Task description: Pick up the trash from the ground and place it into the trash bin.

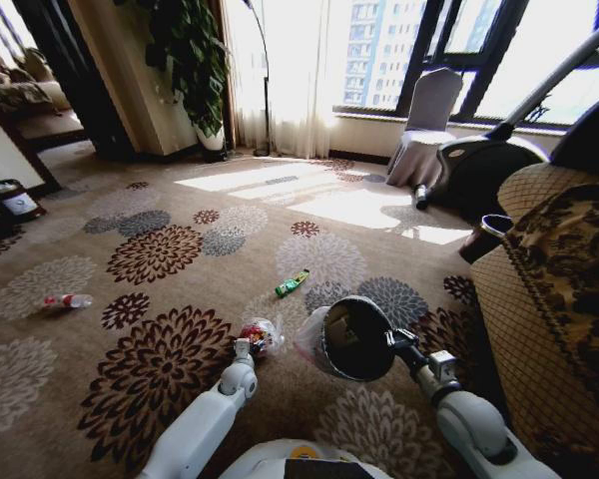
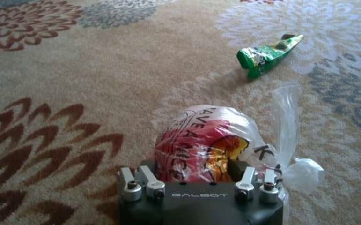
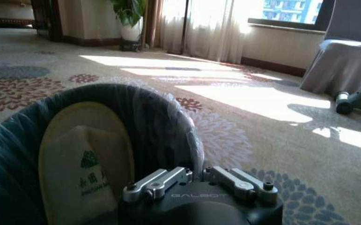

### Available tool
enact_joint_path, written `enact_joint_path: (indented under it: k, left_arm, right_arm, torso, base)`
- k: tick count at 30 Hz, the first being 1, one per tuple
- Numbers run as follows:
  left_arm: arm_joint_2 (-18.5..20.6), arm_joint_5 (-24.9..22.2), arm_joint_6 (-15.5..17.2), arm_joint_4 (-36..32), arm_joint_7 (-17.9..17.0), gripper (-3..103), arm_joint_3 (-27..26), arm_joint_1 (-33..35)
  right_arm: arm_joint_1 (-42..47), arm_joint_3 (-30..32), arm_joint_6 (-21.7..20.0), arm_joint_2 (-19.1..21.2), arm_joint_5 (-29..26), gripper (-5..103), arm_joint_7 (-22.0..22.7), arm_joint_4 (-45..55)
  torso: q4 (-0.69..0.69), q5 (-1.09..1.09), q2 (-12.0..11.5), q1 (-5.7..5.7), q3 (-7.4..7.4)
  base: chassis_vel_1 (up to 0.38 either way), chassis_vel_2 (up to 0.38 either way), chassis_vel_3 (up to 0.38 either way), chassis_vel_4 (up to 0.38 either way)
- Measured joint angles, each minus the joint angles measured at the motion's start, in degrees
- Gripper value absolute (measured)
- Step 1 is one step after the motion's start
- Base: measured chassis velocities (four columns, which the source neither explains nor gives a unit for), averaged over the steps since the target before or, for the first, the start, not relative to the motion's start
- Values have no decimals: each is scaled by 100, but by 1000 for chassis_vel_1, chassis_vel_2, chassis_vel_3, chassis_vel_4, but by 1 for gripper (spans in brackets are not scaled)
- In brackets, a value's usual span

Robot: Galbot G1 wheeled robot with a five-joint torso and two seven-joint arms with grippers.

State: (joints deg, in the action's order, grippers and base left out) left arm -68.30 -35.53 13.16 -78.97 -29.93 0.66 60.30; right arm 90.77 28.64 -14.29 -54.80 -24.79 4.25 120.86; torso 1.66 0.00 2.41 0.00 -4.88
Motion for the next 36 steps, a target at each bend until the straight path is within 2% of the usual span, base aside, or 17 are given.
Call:
enact_joint_path:
  k: [1,3,5,14,17,20,21,24,25,27,28,29,30,31,32,34,36]
  left_arm:
    - [0,0,0,0,0,76,0,0]
    - [-1,-5,-26,42,44,68,9,-3]
    - [0,-5,-37,46,59,68,9,0]
    - [7,132,-204,-19,156,41,-63,85]
    - [6,249,-324,-24,209,37,-80,101]
    - [26,491,-613,10,327,27,-112,122]
    - [26,491,-613,10,327,27,-112,122]
    - [113,849,-899,-324,464,16,-193,266]
    - [113,849,-899,-324,464,16,-193,266]
    - [266,1298,-1096,-1029,636,10,-330,508]
    - [266,1298,-1096,-1029,636,10,-330,508]
    - [424,1477,-1114,-1612,749,7,-414,658]
    - [677,1525,-994,-2492,876,2,-462,719]
    - [873,1482,-879,-2963,927,2,-418,666]
    - [873,1482,-879,-2963,927,2,-418,666]
    - [1284,1315,-630,-3715,993,2,-166,354]
    - [1464,1224,-494,-4031,1045,2,-1,167]
  right_arm:
    - [0,0,0,0,0,2,0,0]
    - [6,-4,0,-20,1,2,21,18]
    - [10,-6,0,-25,2,2,24,21]
    - [39,-8,11,-18,25,2,35,36]
    - [30,-15,16,-21,38,2,36,36]
    - [29,-26,17,-41,56,2,39,37]
    - [29,-26,17,-41,56,2,39,37]
    - [33,-26,17,-33,61,2,59,39]
    - [33,-26,17,-33,61,2,59,39]
    - [14,-26,25,-28,64,2,60,10]
    - [14,-26,25,-28,64,2,60,10]
    - [5,-31,28,-34,70,2,61,-3]
    - [-2,-54,36,-58,94,2,48,-18]
    - [-5,-65,43,-78,112,2,35,-25]
    - [-5,-65,43,-78,112,2,35,-25]
    - [-6,-93,47,-109,130,2,31,-28]
    - [-7,-100,47,-116,140,2,28,-31]
  torso:
    - [0,0,0,0,0]
    - [1,-1,0,0,0]
    - [0,-1,0,0,0]
    - [1,-1,0,0,0]
    - [1,-1,0,0,0]
    - [1,-1,0,0,0]
    - [1,-1,0,0,0]
    - [1,-1,0,0,0]
    - [1,-1,0,0,0]
    - [1,-2,0,0,0]
    - [1,-2,0,0,0]
    - [2,-1,0,0,-1]
    - [2,0,0,0,0]
    - [2,2,0,0,0]
    - [2,2,0,0,0]
    - [-1,0,0,0,0]
    - [0,1,0,0,0]
  base:
    - [0,0,0,0]
    - [0,0,0,0]
    - [0,0,0,0]
    - [0,0,0,0]
    - [0,0,0,0]
    - [0,0,0,0]
    - [0,0,0,0]
    - [0,0,0,0]
    - [0,0,0,0]
    - [0,0,0,0]
    - [0,0,0,0]
    - [0,0,0,0]
    - [0,0,0,0]
    - [0,0,0,0]
    - [0,0,0,0]
    - [0,0,0,0]
    - [0,0,0,0]
